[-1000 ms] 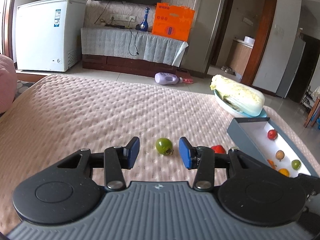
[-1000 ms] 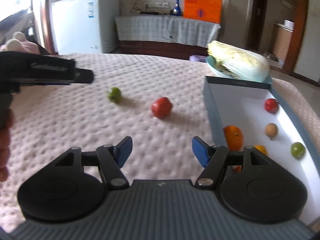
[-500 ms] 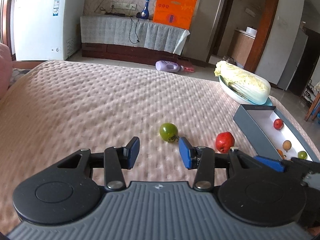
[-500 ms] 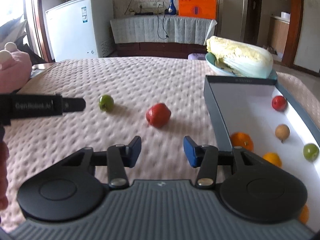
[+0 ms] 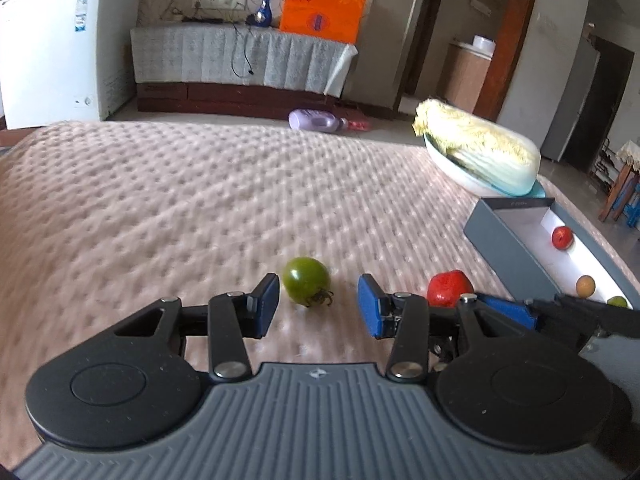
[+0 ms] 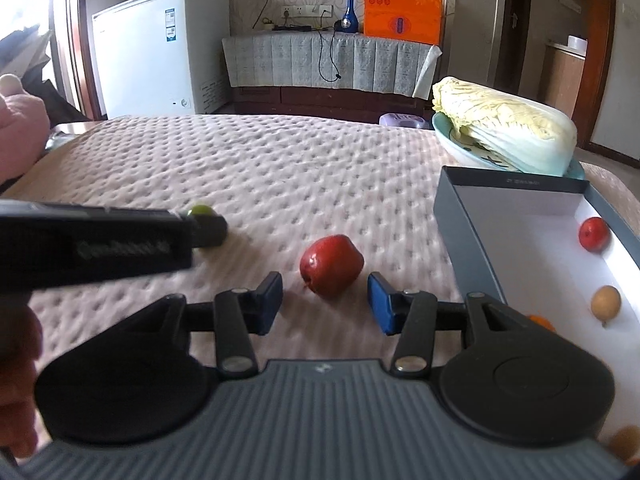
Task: Organize fruits
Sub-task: 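Grasp the green fruit with the left tool while the right tool grasps the red apple, then carry the held green fruit and red apple over the grey box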
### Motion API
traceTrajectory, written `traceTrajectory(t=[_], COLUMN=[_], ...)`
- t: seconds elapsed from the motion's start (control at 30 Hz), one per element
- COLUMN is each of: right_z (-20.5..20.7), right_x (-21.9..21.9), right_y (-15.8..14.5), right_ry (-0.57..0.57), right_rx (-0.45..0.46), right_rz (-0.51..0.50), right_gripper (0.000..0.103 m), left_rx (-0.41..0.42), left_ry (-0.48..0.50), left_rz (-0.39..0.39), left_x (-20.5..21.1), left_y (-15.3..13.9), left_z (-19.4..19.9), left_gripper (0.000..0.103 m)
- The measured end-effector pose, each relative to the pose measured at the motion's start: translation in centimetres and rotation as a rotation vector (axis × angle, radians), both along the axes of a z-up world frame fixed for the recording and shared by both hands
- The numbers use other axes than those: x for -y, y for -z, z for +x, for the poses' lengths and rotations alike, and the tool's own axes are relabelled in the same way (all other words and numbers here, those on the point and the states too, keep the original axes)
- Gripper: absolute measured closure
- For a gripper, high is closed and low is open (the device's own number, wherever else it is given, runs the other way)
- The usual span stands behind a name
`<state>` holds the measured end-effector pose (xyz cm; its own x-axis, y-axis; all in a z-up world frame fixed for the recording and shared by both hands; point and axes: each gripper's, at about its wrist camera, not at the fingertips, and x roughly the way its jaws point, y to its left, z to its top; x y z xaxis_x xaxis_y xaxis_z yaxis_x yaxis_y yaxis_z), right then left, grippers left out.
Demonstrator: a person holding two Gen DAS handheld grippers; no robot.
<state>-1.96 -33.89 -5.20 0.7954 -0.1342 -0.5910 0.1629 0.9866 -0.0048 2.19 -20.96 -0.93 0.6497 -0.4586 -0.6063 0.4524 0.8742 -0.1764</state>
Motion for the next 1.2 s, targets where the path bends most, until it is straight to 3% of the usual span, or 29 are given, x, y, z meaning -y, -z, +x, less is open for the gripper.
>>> traceTrajectory(t=[0.2,0.27,0.37,0.77,0.97,1.2], right_z=[0.9,1.2,1.2,-0.3,-3.1,-8.9], right_x=[0.8,1.1,0.9,0.3,-0.9,-1.3], right_y=[0.1,0.1,0.1,-0.9,-2.0,-3.7], right_ry=[-0.004,-0.006,-0.029,-0.077,-0.096,-0.098], right_rx=[0.004,0.003,-0.001,-0.027,-0.033,-0.022], right_rz=[0.029,0.038,0.026,0.069,0.06,0.058], right_gripper=[0.054,0.054,0.065,0.065,0.065,0.065], left_rx=[0.003,0.001,0.008,0.043,0.045,0.096], left_ry=[-0.013,-0.015,-0.01,-0.008,-0.006,0.046], left_rz=[0.005,0.001,0.005,-0.005,-0.006,0.004], left_x=[0.9,1.0,1.1,0.4,0.1,0.6], left_y=[0.7,0.8,0.8,-1.1,-2.0,-4.1], left_z=[0.7,0.7,0.6,-0.5,-2.2,-7.2], left_gripper=[0.058,0.072,0.073,0.074,0.074,0.074])
